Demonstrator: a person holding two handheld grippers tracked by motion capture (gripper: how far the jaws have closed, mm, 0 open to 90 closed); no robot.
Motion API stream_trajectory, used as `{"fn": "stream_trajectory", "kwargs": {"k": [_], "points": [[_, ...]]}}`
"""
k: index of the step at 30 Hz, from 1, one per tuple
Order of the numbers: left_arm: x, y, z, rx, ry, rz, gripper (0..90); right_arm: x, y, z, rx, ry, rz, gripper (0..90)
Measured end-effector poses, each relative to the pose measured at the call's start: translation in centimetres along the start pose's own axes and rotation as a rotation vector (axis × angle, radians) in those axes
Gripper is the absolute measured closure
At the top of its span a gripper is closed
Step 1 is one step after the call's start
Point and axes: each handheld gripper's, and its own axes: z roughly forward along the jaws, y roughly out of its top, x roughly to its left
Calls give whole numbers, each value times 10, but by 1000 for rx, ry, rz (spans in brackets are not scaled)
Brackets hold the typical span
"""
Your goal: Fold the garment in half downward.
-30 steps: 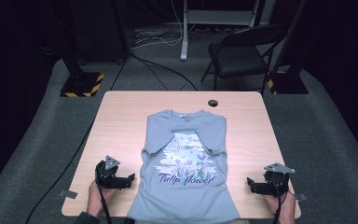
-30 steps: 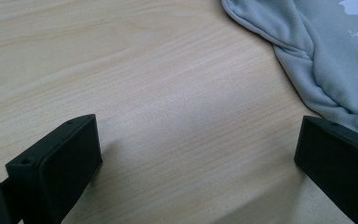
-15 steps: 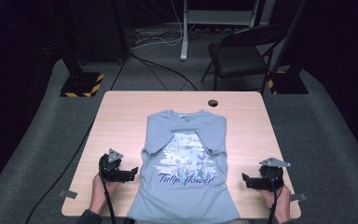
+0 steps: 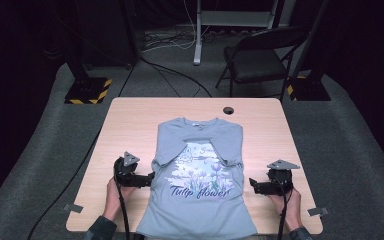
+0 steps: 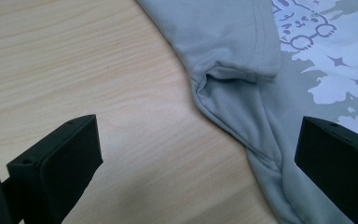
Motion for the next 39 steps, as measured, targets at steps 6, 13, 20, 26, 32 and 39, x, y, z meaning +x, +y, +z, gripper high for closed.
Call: {"fn": "stream_trajectory", "kwargs": {"k": [6,13,20,26,32,39], "points": [[-4,9,9,0,-5,15,2,4,12,8,-4,6,-14,22],[-3,20,20,-8,-13,-2,3,8,25,24,6,-2,-33,29],[-3,29,33,17,-10,6,3,11,35,42,24,-23,-53,32],[-7,29,43,66,4,34,2,9,38,55,42,-32,-50,38],[-9,27,50,117,16,67,2,10,37,63,92,-45,-67,42],[-11,26,49,117,11,70,3,10,33,65,112,-42,-76,49]]}}
